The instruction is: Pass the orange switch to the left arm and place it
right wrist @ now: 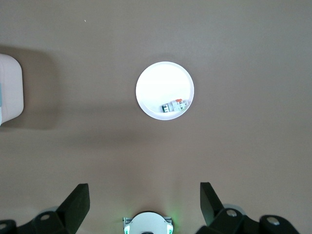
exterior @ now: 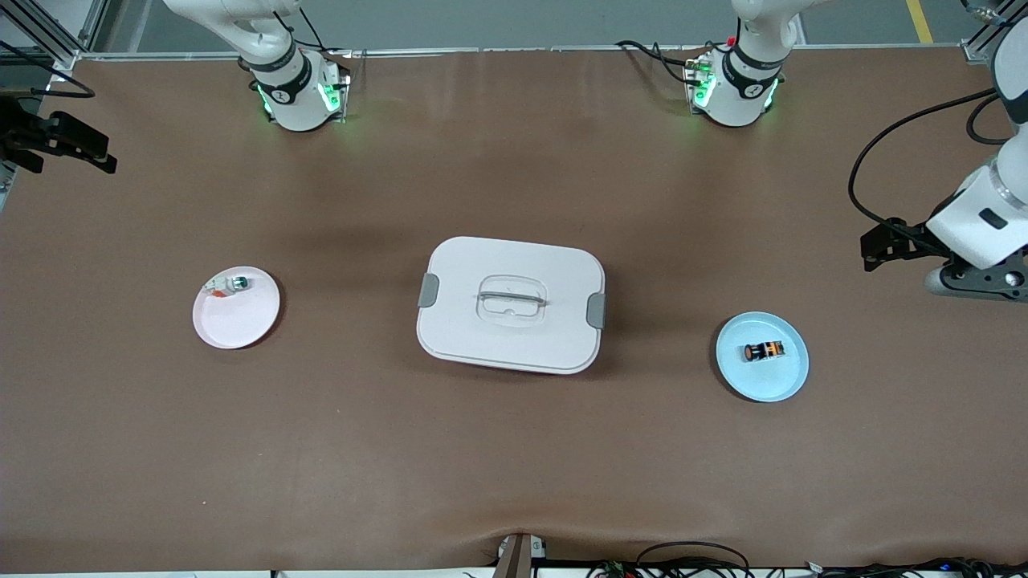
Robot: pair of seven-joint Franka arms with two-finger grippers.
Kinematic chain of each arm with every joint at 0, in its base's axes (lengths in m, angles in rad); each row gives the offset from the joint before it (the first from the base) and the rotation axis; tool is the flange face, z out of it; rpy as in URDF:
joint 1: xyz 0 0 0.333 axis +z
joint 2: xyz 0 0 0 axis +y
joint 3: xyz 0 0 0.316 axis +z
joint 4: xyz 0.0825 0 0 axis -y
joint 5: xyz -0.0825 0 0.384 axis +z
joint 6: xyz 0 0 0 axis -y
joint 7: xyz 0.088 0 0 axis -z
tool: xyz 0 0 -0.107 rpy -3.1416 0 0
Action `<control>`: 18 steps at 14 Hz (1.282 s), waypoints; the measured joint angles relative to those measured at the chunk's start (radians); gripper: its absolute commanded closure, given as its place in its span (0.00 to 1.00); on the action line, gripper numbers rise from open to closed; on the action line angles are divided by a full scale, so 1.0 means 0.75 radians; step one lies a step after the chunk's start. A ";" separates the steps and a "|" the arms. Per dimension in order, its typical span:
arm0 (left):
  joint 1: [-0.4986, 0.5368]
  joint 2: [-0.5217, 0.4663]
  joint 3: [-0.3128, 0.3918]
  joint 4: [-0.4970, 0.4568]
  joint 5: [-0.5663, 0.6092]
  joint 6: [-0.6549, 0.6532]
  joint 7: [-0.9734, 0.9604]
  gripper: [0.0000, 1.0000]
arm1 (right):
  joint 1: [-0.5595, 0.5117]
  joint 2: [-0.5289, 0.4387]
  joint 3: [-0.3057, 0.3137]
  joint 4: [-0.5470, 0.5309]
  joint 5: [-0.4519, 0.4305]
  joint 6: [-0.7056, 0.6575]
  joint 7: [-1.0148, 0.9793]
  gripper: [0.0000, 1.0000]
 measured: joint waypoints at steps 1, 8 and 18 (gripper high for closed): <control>-0.001 0.000 0.001 0.005 0.000 0.000 0.000 0.00 | 0.000 -0.001 0.000 0.000 0.000 0.008 0.000 0.00; -0.188 -0.090 0.345 0.011 -0.143 -0.042 0.001 0.00 | 0.000 -0.005 0.001 0.000 0.004 0.081 -0.001 0.00; -0.458 -0.200 0.582 0.012 -0.228 -0.156 -0.127 0.00 | -0.011 -0.021 -0.006 0.002 0.094 0.121 0.000 0.00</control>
